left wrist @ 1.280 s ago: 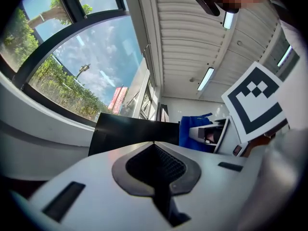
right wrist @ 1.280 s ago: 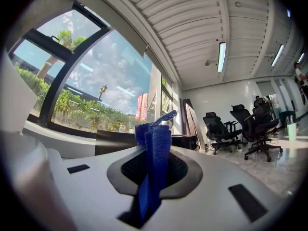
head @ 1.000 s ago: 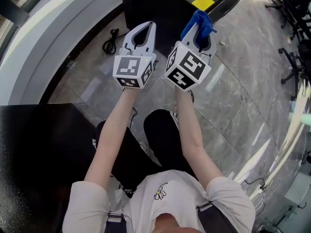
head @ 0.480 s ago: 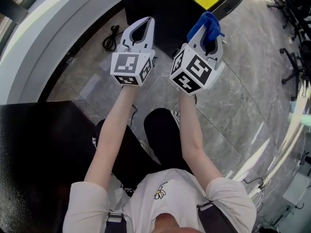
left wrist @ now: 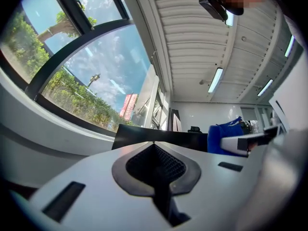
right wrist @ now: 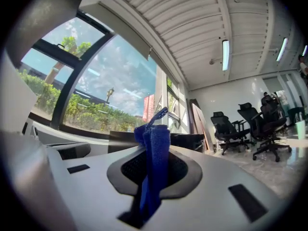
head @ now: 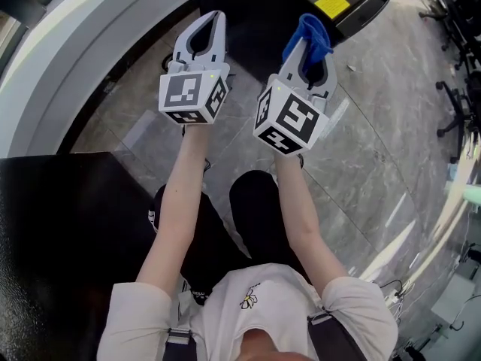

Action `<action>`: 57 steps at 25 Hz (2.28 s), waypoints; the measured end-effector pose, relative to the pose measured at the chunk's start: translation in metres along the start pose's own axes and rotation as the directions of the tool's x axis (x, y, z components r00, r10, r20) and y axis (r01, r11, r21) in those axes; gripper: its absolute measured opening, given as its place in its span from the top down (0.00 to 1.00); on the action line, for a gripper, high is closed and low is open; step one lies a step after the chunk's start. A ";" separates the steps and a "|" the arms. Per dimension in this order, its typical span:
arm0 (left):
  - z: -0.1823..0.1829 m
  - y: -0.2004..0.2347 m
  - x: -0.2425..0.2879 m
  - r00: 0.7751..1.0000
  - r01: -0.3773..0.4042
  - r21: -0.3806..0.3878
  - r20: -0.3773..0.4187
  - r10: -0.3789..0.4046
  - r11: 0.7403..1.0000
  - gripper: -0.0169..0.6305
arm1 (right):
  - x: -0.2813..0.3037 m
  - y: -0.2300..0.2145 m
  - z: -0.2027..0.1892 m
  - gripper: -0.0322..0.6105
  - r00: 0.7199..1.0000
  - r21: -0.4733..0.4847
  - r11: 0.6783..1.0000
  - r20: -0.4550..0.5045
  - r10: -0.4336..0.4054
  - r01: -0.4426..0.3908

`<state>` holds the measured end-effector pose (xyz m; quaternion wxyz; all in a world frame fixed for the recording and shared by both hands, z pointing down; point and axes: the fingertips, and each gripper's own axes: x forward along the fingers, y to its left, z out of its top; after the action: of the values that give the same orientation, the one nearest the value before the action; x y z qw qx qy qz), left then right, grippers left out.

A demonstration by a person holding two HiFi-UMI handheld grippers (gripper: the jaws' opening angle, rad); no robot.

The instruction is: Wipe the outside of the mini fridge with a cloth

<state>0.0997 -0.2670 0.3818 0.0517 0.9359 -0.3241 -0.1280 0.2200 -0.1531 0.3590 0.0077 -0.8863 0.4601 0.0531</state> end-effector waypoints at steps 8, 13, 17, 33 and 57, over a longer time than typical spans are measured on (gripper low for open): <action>-0.001 0.038 -0.006 0.998 -0.055 0.013 0.014 0.055 0.998 0.97 | 0.043 0.097 -0.013 0.85 0.974 0.064 0.972 0.018 0.225 -0.226; 0.011 0.076 -0.027 0.994 -0.106 0.097 0.021 0.105 0.990 0.97 | 0.087 0.134 -0.042 0.85 0.963 0.223 0.942 -0.048 0.266 -0.249; 0.013 0.094 -0.035 0.996 -0.089 0.099 0.037 0.086 0.991 0.97 | 0.123 0.169 -0.055 0.85 0.956 0.174 0.945 -0.047 0.289 -0.277; 0.006 0.130 -0.049 0.972 -0.219 -0.003 0.082 0.218 0.976 0.97 | 0.197 0.244 -0.092 0.85 0.956 0.104 0.965 -0.146 0.256 -0.243; -0.019 0.087 -0.031 0.992 -0.121 0.058 -0.023 0.123 0.991 0.97 | 0.137 0.160 -0.082 0.85 0.978 0.088 0.986 -0.144 0.154 -0.142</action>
<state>0.0296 -0.3162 0.4220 0.0371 0.9170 -0.3836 -0.1028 0.1749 -0.3617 0.4322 0.0035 -0.8500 0.5258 -0.0315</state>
